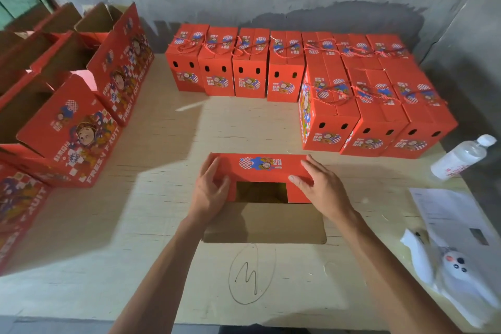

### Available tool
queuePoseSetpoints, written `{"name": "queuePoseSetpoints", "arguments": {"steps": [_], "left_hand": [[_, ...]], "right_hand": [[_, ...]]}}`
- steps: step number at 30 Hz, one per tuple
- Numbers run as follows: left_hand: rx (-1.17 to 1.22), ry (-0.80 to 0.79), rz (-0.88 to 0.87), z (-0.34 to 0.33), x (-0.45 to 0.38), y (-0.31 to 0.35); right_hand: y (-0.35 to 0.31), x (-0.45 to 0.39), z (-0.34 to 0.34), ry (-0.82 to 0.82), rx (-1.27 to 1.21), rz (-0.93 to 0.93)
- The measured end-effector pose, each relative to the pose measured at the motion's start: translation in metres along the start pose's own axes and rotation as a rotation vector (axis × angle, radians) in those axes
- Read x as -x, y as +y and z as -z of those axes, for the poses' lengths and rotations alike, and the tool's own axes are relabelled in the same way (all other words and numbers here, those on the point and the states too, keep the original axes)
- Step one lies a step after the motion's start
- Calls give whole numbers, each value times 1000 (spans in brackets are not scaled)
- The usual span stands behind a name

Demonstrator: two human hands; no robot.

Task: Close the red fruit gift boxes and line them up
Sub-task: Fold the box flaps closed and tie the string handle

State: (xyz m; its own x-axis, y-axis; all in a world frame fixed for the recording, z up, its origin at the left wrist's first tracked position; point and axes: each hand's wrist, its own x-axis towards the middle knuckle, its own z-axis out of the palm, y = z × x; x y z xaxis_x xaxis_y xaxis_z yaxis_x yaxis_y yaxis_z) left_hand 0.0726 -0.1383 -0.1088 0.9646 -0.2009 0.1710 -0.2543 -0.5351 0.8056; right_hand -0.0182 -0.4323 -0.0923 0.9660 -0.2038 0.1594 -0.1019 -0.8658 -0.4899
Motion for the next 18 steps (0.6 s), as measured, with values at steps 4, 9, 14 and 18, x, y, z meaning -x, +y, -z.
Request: {"name": "queuePoseSetpoints", "arguments": {"steps": [4, 9, 14, 18], "left_hand": [[-15, -14, 43, 3, -2, -7], [-132, 104, 20, 7, -5, 0], [-295, 141, -158, 16, -11, -4], [-254, 112, -275, 25, -11, -13]], "right_hand": [[5, -3, 2, -20, 13, 31], [1, -8, -5, 108, 63, 75], [5, -6, -11, 240, 109, 197], [9, -6, -11, 245, 93, 214]]}}
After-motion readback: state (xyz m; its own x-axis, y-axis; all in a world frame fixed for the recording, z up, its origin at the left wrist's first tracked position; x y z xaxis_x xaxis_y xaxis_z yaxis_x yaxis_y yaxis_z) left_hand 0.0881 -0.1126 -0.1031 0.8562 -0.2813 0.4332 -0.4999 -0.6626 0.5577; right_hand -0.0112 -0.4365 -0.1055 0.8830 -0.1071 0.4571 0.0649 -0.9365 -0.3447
